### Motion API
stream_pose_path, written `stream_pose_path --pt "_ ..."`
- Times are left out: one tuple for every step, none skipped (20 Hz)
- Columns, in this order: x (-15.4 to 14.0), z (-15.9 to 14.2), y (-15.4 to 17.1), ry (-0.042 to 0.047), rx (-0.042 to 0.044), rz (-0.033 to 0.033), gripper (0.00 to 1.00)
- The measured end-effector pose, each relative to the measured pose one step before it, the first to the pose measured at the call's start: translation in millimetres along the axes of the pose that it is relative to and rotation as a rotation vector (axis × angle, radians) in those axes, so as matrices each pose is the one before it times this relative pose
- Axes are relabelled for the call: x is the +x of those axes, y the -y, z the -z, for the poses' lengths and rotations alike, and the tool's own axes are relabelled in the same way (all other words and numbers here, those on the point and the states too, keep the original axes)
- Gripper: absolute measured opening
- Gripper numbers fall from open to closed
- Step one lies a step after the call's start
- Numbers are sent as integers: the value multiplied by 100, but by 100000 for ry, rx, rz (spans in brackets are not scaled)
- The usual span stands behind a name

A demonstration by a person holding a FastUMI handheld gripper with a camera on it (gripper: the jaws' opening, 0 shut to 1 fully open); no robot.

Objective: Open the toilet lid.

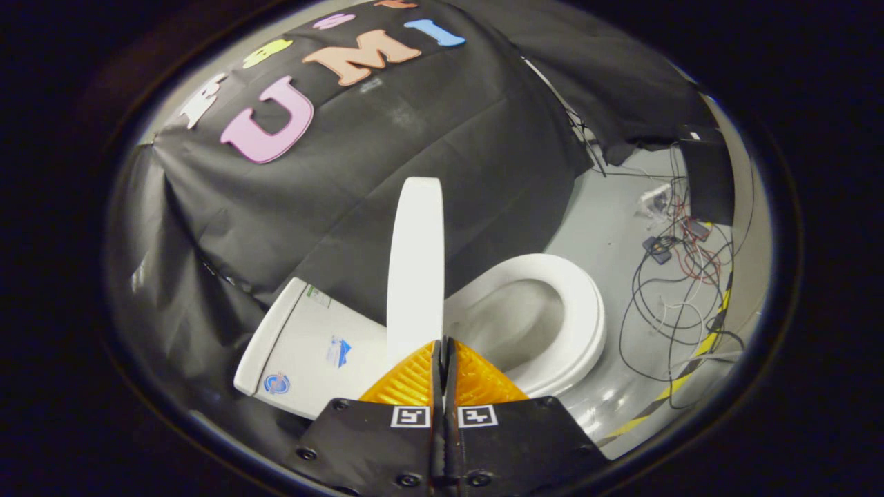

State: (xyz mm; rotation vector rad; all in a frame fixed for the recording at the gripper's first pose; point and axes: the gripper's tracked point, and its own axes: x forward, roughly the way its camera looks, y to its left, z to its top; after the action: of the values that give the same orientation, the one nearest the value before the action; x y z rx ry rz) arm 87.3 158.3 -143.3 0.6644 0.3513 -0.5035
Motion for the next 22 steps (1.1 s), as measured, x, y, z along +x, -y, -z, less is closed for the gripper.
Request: stream_pose_path --pt "-120 -76 -287 208 -266 -89 0" --pt "-76 51 -371 -86 -481 -345 0" --pt "-40 -67 -374 235 -645 -233 1" --pt "-98 8 -412 -169 -1558 -175 1" --pt "-27 46 -345 -98 -1377 -329 0" --pt "-78 -74 -508 -682 -1115 -948 1" --pt "-125 -35 -456 266 -1593 -339 0" --pt "-30 -4 -354 130 -1724 127 1" --pt "-51 -124 -392 157 -1142 -285 0" --pt "-62 -64 -418 341 -585 -223 0" --pt "-101 -36 -342 231 -834 -90 1" --pt "-29 -11 -297 418 -945 125 1" --pt "37 -18 -187 124 -878 208 1" --pt "44 -74 -209 156 -1055 89 0" --pt "10 15 -211 138 -1193 -22 1" --pt "-50 -115 -124 196 -1145 36 1" --pt "73 30 -89 429 -968 477 1" --pt "3 -93 -102 458 -708 595 1" --pt "58 -149 -309 476 -570 189 1" --pt "122 -6 -424 542 -1205 -29 1" --pt "-108 -287 -534 1240 -1434 -504 1" --pt "9 -181 -558 593 -1429 -583 1"
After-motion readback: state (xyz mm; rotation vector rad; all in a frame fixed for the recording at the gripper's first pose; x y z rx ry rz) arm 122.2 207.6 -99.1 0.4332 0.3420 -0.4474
